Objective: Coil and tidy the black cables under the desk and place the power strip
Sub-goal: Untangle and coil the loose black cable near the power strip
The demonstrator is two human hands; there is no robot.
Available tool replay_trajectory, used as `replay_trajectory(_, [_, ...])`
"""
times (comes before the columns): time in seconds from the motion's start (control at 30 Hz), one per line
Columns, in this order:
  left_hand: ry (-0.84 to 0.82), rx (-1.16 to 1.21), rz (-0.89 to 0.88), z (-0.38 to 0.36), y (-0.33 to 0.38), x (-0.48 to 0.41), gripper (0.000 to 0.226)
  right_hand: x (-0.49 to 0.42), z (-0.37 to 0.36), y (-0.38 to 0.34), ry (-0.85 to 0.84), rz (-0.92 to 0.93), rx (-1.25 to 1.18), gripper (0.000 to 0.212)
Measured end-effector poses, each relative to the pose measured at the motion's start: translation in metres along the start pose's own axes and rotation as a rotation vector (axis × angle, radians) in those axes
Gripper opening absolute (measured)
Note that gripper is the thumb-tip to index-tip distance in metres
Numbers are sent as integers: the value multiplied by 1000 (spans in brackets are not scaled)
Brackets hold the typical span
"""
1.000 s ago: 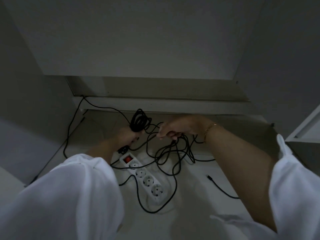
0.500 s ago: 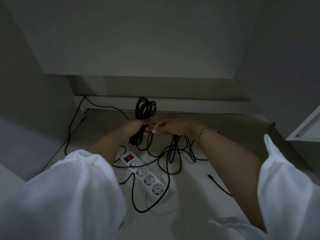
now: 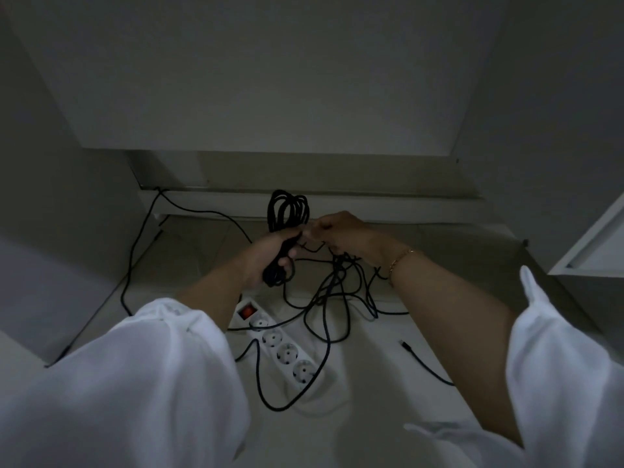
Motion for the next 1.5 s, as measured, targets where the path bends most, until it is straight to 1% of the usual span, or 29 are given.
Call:
replay_trajectory(0.1, [72,150,-68,14,9,2,24,2,-16,0,-141,-39,-48,12])
replay_trajectory(0.17, [92,241,-99,23,13,4,26,6,-23,6,-234,-86,17,10])
replay_trajectory(0.2, [92,252,-102,26,14,5,25,8,-24,8,-256,-100,52,15])
replay_trajectory(0.23, [90,219,-92,28,13,5,25,10,-23,9,-257,-108,73,23])
replay_trajectory(0.3, [80,35,-55,27,6,4,24,11,-20,10,-244,-115,98,32])
replay_trajectory(0.37, [51,-153,-30,21,0,3,23,12,-21,7,-276,-97,175,34])
replay_trajectory(0.47, [-1,-361,-25,11,-3,1,25,11,-30,3,-362,-104,243,30])
replay_trajectory(0.53, [-21,-435,-12,7,-5,-1,26,10,-31,4,-377,-118,273,31])
replay_trajectory(0.6, [20,-466,15,10,-8,-3,29,12,-31,6,-392,-124,278,31])
replay_trajectory(0.7, [122,-468,-30,15,-1,-5,42,10,-25,3,-341,-67,235,28])
replay_trajectory(0.77, [160,-359,-92,17,7,-7,46,7,-16,1,-239,-59,190,29])
replay_trajectory(0.8, [171,-294,-107,19,9,-8,46,5,-11,3,-194,-73,177,30])
replay_trajectory(0.9, [176,-174,-110,25,10,-8,37,0,-4,16,-143,-141,185,34])
replay_trajectory(0.93, [155,-144,-105,26,8,-10,36,0,-2,20,-103,-166,152,31])
replay_trajectory(1.0, [118,-81,-88,27,4,-10,38,2,4,27,-15,-244,-10,18])
replay_trajectory(1.03, [105,-44,-82,27,3,-9,36,4,5,28,8,-269,-89,15])
replay_trajectory(1.07, [92,-11,-81,26,2,-8,33,6,5,29,14,-281,-141,19])
replay_trajectory(1.17, [53,44,-81,24,2,-6,31,11,-3,25,-59,-319,-238,42])
replay_trajectory(1.2, [46,50,-70,24,2,-6,33,12,-7,24,-92,-335,-260,46])
replay_trajectory(1.23, [42,56,-59,23,2,-6,34,13,-12,24,-122,-346,-281,44])
replay_trajectory(1.3, [34,63,-43,21,2,-4,35,12,-19,21,-147,-343,-324,34])
replay_trajectory(1.37, [4,65,-29,17,2,-1,38,9,-18,18,-66,-316,-434,27])
replay_trajectory(1.43, [-22,28,-16,15,-1,0,39,6,-12,16,52,-280,-618,25])
replay_trajectory(1.5, [-19,-4,-4,15,-3,0,36,4,-10,15,102,-261,-760,24])
Point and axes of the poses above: each hand's wrist, its own x-axis away from the middle knuckle, its own z-axis out of the back of the hand, y = z × x, the point moved 9 cm from there along -x, towards the middle knuckle, and after that the axes turned 10 degrees about z, right-handed, at the moved point
